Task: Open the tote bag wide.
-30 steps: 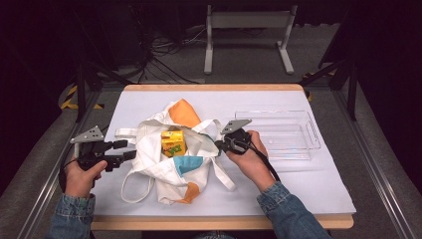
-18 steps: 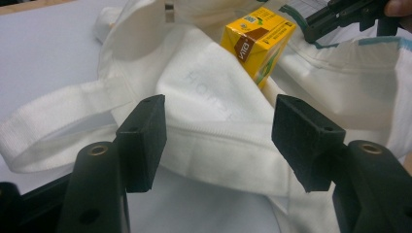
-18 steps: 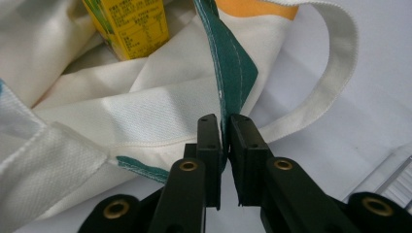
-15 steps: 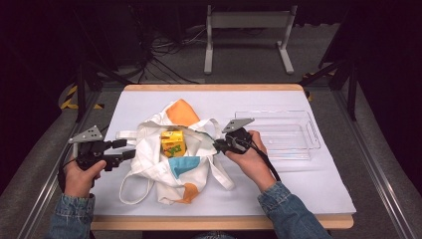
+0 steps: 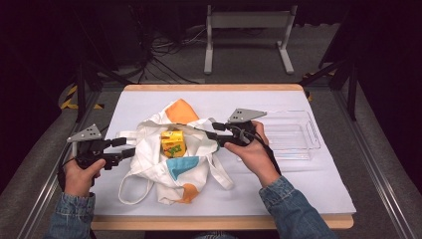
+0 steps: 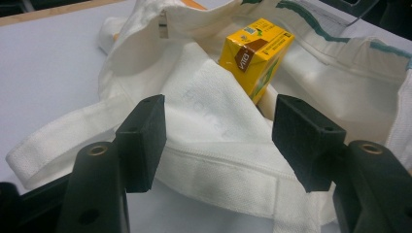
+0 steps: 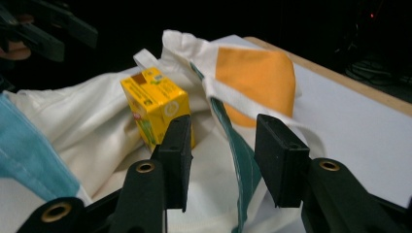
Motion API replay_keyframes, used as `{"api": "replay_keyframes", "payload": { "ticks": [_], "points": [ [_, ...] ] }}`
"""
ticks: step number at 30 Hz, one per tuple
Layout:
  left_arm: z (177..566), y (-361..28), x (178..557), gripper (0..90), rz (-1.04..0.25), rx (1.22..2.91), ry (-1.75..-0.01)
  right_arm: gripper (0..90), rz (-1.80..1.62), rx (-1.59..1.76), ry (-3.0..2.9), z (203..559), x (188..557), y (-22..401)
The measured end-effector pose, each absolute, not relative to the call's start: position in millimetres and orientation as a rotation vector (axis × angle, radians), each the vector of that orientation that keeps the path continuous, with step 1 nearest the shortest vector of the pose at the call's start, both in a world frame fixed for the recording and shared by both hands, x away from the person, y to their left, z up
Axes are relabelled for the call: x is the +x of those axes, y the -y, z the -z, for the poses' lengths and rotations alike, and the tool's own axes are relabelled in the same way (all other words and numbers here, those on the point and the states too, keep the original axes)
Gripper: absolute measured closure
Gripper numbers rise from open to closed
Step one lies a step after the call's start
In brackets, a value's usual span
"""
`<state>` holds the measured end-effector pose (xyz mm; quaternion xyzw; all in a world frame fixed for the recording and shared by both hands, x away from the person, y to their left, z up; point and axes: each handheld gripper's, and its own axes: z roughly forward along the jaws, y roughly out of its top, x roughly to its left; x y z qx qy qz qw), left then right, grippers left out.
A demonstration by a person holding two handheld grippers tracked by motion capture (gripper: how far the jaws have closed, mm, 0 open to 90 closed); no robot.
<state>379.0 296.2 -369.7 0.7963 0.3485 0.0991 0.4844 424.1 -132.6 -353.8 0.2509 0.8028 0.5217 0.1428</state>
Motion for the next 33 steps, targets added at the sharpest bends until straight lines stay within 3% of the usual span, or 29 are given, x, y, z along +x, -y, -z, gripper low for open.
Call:
{"api": "replay_keyframes", "payload": {
  "ticks": [8, 16, 19, 24, 33],
  "points": [
    [368.6, -297.3, 378.4, 38.2, -0.246, 1.929, -0.844, 57.1, -1.564, 0.653, -2.316, 342.6, 441.6, 101.5],
    [367.3, -298.2, 377.3, 38.3, -0.252, 1.916, -0.834, 57.6, -1.525, 0.612, -2.347, 354.4, 461.0, 64.4],
    [366.5, -298.3, 376.2, 38.3, -0.251, 1.914, -0.829, 63.1, -1.464, 0.606, -2.356, 358.9, 467.8, 54.9],
    [366.0, -300.2, 375.4, 38.4, -0.255, 1.908, -0.829, 79.8, -1.394, 0.655, -2.326, 365.5, 480.5, 53.1],
    [365.9, -300.2, 375.3, 38.5, -0.257, 1.908, -0.821, 82.4, -1.386, 0.932, -2.237, 378.8, 498.8, 61.0]
  ]
}}
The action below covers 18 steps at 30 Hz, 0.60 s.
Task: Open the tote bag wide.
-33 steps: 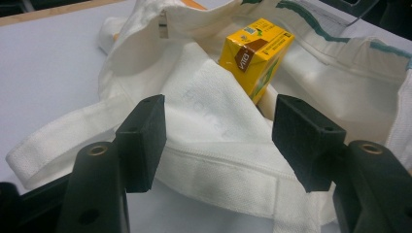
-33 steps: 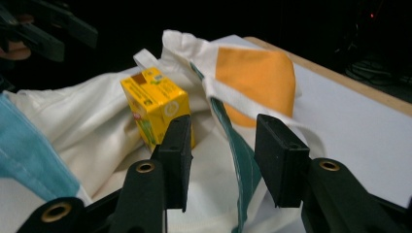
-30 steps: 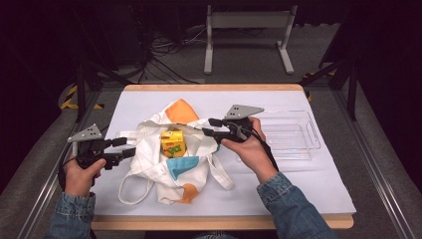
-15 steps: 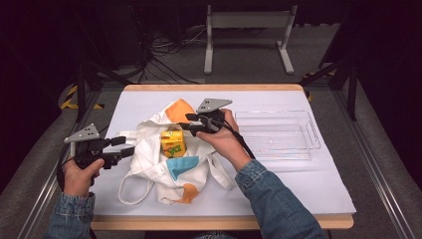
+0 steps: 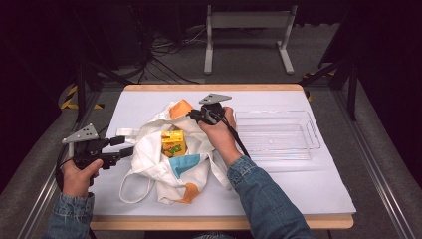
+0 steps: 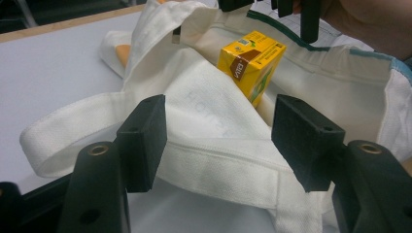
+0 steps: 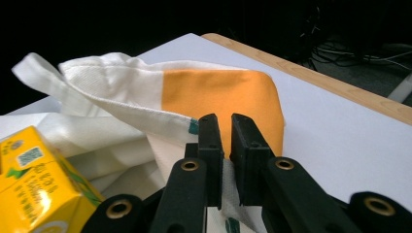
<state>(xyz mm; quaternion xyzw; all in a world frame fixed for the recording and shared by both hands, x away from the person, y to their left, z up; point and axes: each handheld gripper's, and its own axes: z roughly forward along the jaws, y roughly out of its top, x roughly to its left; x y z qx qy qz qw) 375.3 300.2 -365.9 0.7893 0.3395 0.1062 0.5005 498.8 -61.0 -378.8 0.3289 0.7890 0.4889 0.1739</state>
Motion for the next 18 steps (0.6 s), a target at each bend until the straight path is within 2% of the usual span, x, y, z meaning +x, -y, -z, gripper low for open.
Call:
{"api": "replay_keyframes", "payload": {
  "ticks": [18],
  "points": [
    [364.7, -302.0, 373.6, 38.4, -0.263, 1.904, -0.82, 82.0, -1.332, 1.126, -2.252, 426.6, 515.5, 66.9]
  ]
}}
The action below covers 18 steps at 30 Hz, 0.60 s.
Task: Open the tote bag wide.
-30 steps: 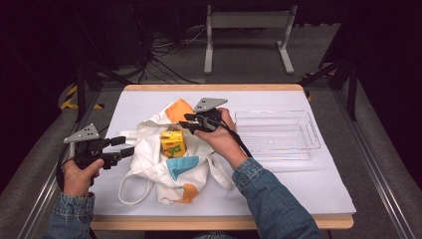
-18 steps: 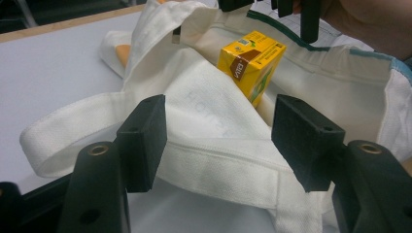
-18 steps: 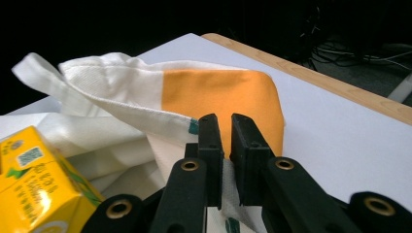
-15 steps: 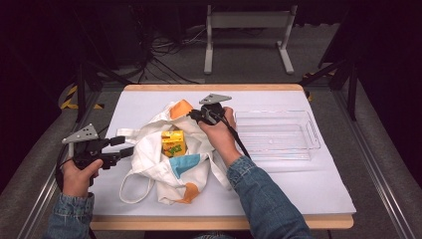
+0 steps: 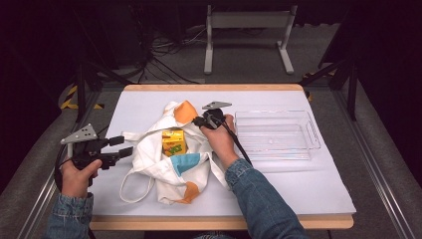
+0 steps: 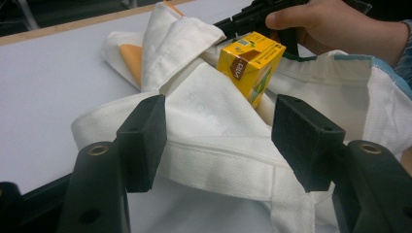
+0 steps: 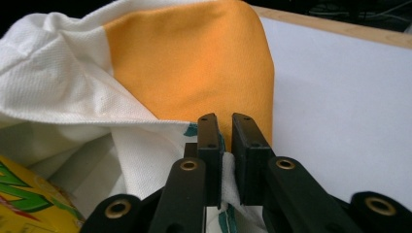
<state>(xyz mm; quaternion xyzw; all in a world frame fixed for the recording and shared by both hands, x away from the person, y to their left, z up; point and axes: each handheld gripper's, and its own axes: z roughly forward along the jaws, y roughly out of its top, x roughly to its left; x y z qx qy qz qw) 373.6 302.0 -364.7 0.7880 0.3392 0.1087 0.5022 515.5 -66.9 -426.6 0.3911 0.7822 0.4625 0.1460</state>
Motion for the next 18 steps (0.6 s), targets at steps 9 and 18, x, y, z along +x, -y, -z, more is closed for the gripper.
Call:
{"api": "replay_keyframes", "payload": {
  "ticks": [9, 18],
  "points": [
    [364.0, -302.5, 373.2, 38.4, -0.268, 1.901, -0.82, 78.2, -1.324, 1.114, -2.253, 424.1, 513.4, 67.7],
    [363.0, -301.1, 372.9, 38.4, -0.268, 1.903, -0.815, 66.7, -1.384, 1.064, -2.207, 407.4, 506.1, 75.8]
  ]
}}
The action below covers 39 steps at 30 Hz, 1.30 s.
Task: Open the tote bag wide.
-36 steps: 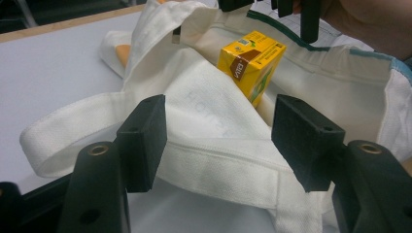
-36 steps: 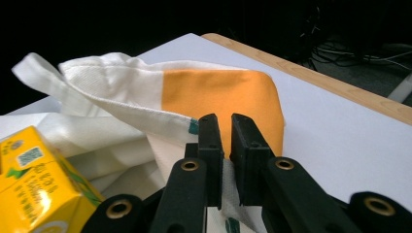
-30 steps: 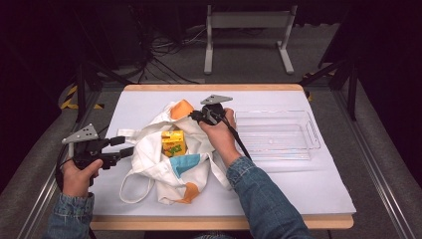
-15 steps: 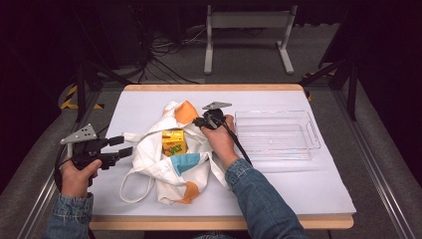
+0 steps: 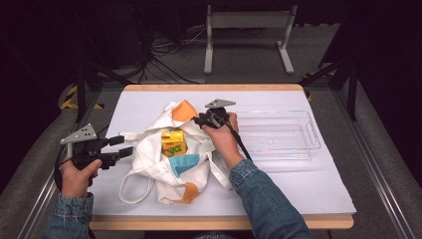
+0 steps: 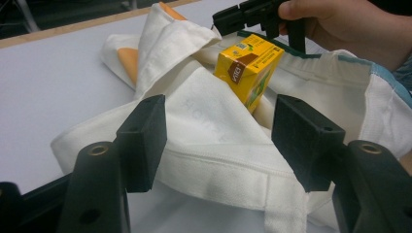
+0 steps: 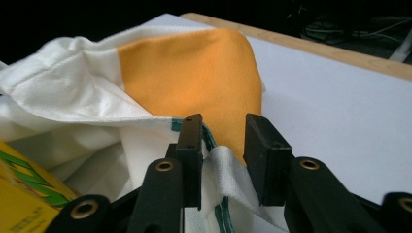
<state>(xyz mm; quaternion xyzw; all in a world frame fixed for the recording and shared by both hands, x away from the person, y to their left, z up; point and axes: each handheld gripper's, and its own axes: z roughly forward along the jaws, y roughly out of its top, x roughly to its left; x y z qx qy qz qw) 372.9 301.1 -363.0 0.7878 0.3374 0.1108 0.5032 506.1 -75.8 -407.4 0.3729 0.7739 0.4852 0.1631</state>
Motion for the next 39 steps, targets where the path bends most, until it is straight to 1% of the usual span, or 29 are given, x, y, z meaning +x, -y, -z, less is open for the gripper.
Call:
{"api": "replay_keyframes", "payload": {
  "ticks": [4, 7, 12, 15, 23, 25, 26, 32, 35, 39],
  "points": [
    [362.4, -300.8, 372.6, 38.3, -0.26, 1.9, -0.818, 64.6, -1.417, 1.016, -2.184, 396.8, 500.1, 78.9],
    [361.9, -301.1, 373.6, 38.3, -0.277, 1.902, -0.803, 63.1, -1.438, 0.988, -2.167, 389.9, 495.7, 81.1],
    [361.6, -300.1, 372.7, 38.3, -0.267, 1.898, -0.809, 60.8, -1.511, 0.917, -2.14, 368.8, 482.3, 90.0],
    [361.7, -300.2, 373.2, 38.0, -0.266, 1.898, -0.811, 60.6, -1.542, 0.853, -2.184, 358.6, 467.2, 90.7],
    [361.0, -298.6, 372.6, 37.8, -0.273, 1.898, -0.814, 58.8, -1.681, 0.711, -2.256, 346.0, 425.4, 85.1],
    [360.9, -298.7, 373.1, 37.9, -0.277, 1.903, -0.809, 60.6, -1.691, 0.636, -2.283, 343.8, 412.2, 80.2],
    [360.9, -298.7, 373.1, 37.8, -0.277, 1.903, -0.809, 60.6, -1.691, 0.636, -2.283, 343.8, 412.2, 80.2],
    [360.3, -299.3, 372.0, 37.8, -0.271, 1.894, -0.819, 73.2, -1.727, 0.457, -2.397, 346.4, 374.8, 63.0],
    [360.6, -299.1, 372.5, 37.8, -0.275, 1.897, -0.815, 79.5, -1.755, 0.392, -2.428, 346.0, 364.1, 57.5],
    [360.5, -298.7, 372.4, 37.8, -0.276, 1.9, -0.818, 84.3, -1.746, 0.327, -2.479, 351.4, 359.1, 50.5]
  ]
}}
